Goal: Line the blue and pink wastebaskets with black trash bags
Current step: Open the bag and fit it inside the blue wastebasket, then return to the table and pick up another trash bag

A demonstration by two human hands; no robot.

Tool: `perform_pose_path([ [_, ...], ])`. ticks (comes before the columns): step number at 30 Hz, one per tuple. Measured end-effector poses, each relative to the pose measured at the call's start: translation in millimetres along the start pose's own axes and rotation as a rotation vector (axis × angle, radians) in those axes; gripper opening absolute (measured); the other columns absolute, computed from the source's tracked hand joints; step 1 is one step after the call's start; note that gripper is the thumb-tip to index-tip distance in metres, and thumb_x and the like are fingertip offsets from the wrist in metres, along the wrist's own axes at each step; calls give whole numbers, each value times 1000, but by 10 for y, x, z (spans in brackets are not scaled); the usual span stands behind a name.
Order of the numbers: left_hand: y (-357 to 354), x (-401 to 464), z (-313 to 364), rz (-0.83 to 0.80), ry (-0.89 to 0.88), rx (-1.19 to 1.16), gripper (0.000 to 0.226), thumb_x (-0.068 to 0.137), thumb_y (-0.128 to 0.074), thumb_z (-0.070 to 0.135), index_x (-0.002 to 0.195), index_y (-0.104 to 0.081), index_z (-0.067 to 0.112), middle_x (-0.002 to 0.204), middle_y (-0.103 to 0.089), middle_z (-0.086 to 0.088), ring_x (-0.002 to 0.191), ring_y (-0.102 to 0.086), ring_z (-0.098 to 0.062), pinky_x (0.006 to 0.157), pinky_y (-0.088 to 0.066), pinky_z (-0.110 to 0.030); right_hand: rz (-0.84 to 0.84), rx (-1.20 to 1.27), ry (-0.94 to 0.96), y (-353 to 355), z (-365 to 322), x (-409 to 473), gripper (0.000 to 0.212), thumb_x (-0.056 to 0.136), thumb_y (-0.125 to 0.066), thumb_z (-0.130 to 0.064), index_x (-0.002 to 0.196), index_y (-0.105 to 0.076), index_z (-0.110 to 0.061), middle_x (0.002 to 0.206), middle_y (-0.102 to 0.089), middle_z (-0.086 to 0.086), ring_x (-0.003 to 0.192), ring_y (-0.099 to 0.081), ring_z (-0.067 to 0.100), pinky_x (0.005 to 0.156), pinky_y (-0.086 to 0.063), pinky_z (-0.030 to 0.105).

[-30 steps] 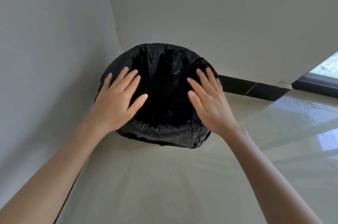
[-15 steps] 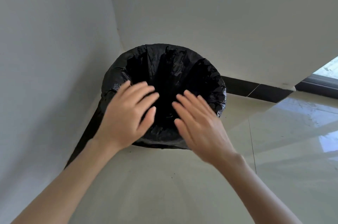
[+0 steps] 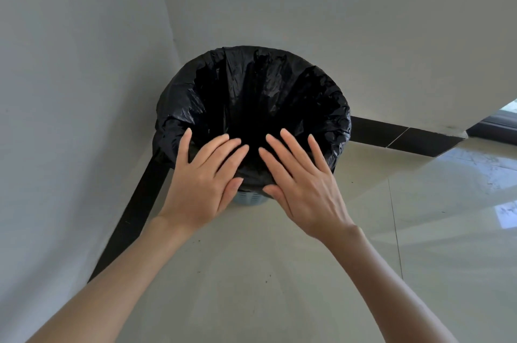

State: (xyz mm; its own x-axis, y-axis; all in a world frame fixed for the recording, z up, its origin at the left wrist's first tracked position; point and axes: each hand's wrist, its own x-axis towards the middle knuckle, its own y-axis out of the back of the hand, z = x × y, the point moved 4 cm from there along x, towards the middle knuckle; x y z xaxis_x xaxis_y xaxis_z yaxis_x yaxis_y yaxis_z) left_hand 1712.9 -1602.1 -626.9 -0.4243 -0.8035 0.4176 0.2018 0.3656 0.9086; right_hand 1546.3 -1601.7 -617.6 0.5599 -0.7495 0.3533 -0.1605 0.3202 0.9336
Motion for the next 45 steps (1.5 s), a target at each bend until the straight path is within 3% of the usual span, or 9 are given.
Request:
perform_pose_path([
  [5, 1, 136, -64, -203, 160, -42, 50, 98, -16, 38, 134, -41, 13, 129, -56, -9, 125, -46, -25, 109, -20, -53, -142, 27, -93, -58, 67, 146, 53, 100, -21, -43, 137, -42, -12, 145, -42, 8, 140, -27, 26, 116, -16, 48],
  [10, 443, 178, 40, -477, 246, -10, 55, 93, -21, 39, 135, -39, 9, 132, -53, -14, 127, -44, -29, 104, -31, -54, -335, 113, -226, 343, -41, 211, 52, 95, -28, -37, 136, -42, -7, 141, -47, 12, 135, -36, 30, 109, -34, 50],
  [17, 2116, 572, 487, -519, 277, -137, 52, 88, -29, 32, 127, -50, 5, 121, -62, -12, 117, -55, -29, 95, -44, -52, -391, 325, -387, 2057, -184, 466, 49, 93, -35, -26, 135, -41, -1, 140, -46, 18, 134, -37, 35, 108, -37, 48],
  [20, 2962, 807, 650, -521, 278, -192, 53, 88, -28, 31, 128, -48, 4, 122, -62, -10, 116, -55, -28, 95, -44, -50, -403, 382, -447, 2937, -222, 525, 49, 94, -44, -19, 139, -35, -2, 146, -38, 18, 139, -27, 33, 114, -27, 45],
  [25, 4279, 1230, 877, -479, 284, -256, 52, 89, -27, 29, 130, -46, 4, 122, -61, -10, 116, -54, -29, 96, -44, -46, -398, 430, -556, 4375, -221, 649, 51, 96, -41, -18, 143, -27, -4, 150, -31, 17, 142, -20, 31, 117, -20, 41],
  [34, 5713, 1499, 1505, -417, 117, -480, 61, 90, -15, 40, 139, -34, 8, 140, -45, -10, 132, -37, -23, 109, -30, -35, -279, 450, -807, 6003, -282, 245, 51, 98, -39, -22, 145, -23, -10, 152, -28, 12, 143, -17, 26, 116, -20, 35],
  [37, 5940, 1431, 1756, -449, 47, -587, 52, 95, -23, 36, 142, -29, 12, 146, -38, -6, 136, -30, -18, 111, -27, -33, -211, 422, -933, 6303, -463, -112, 51, 99, -38, -24, 145, -23, -10, 153, -26, 11, 144, -16, 25, 118, -18, 35],
  [42, 6120, 1164, 2224, -579, -169, -693, 47, 97, -36, 25, 143, -27, 17, 146, -38, -6, 135, -31, -18, 109, -30, -35, -73, 386, -1264, 6692, -979, -839, 51, 100, -35, -27, 147, -18, -15, 156, -18, 4, 145, -11, 18, 110, -7, 23],
  [45, 6159, 881, 2521, -662, -357, -686, 50, 94, -31, 34, 142, -29, 18, 141, -44, -8, 130, -39, -21, 103, -36, -39, 13, 398, -1502, 6835, -1463, -1346, 53, 97, -34, -28, 146, -22, -14, 155, -22, 7, 144, -15, 19, 112, -9, 23],
])
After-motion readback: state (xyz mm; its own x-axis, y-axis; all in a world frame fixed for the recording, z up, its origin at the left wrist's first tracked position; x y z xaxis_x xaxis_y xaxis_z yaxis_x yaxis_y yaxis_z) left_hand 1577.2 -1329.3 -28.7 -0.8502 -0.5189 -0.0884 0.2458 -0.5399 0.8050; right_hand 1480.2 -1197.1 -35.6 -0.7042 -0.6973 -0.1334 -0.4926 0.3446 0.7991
